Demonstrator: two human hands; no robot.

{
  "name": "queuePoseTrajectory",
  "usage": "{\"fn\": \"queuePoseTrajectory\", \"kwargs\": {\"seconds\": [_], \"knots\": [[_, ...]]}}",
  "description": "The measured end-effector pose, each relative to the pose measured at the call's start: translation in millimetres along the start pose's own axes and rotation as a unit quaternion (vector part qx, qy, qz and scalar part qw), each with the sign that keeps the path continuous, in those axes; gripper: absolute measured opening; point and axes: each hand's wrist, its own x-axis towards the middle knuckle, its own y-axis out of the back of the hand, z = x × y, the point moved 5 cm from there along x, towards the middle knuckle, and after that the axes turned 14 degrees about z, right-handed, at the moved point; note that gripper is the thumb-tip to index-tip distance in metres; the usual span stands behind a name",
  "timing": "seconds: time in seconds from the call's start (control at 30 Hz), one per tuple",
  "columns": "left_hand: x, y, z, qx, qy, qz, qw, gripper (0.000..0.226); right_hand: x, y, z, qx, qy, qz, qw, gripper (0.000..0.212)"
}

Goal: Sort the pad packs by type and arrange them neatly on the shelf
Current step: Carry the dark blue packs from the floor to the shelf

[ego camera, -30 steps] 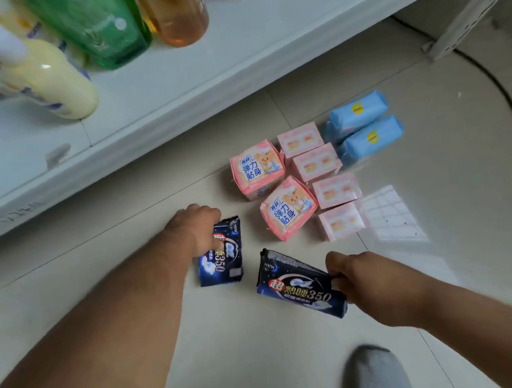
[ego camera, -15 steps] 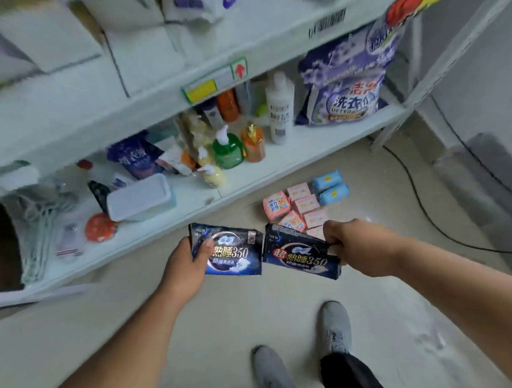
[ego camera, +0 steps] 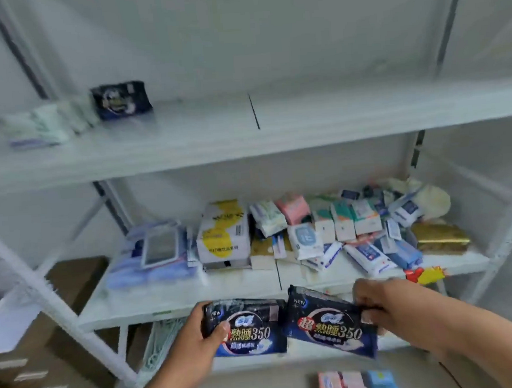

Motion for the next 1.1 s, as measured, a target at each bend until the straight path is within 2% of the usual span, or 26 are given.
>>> {"fn": "queuePoseTrajectory", "kwargs": {"seconds": [0.03,0.13,0.27,0.53,0.67,0.87,1.1], "knots": [[-5,20,19,-0.013,-0.011,0.018,1.000,0.025,-1,23,-9,-0.006,0.021,0.018,1.000,0.013],[-17,71,68,-0.032,-0.042,0.071,0.996,0.025,-7,86,-37,-0.077,0.098,0.054,0.991,0.009],[-27,130,126,-0.059,-0.083,0.154,0.983,0.019,-7,159,-74,-0.097,0.148,0.132,0.975,0.015],[-9,248,215,-0.089,-0.155,0.304,0.936,0.012,25,251,-154,-0.015,0.181,0.233,0.955,0.017],[34,303,233,-0.071,-0.175,0.314,0.930,0.013,57,276,-201,-0.032,0.193,0.262,0.945,0.018],[130,371,238,0.036,-0.226,0.302,0.925,0.037,126,293,-268,-0.057,0.168,0.292,0.940,0.019],[245,412,238,0.083,-0.233,0.280,0.928,0.015,210,288,-320,-0.099,0.126,0.293,0.943,0.022]]}}
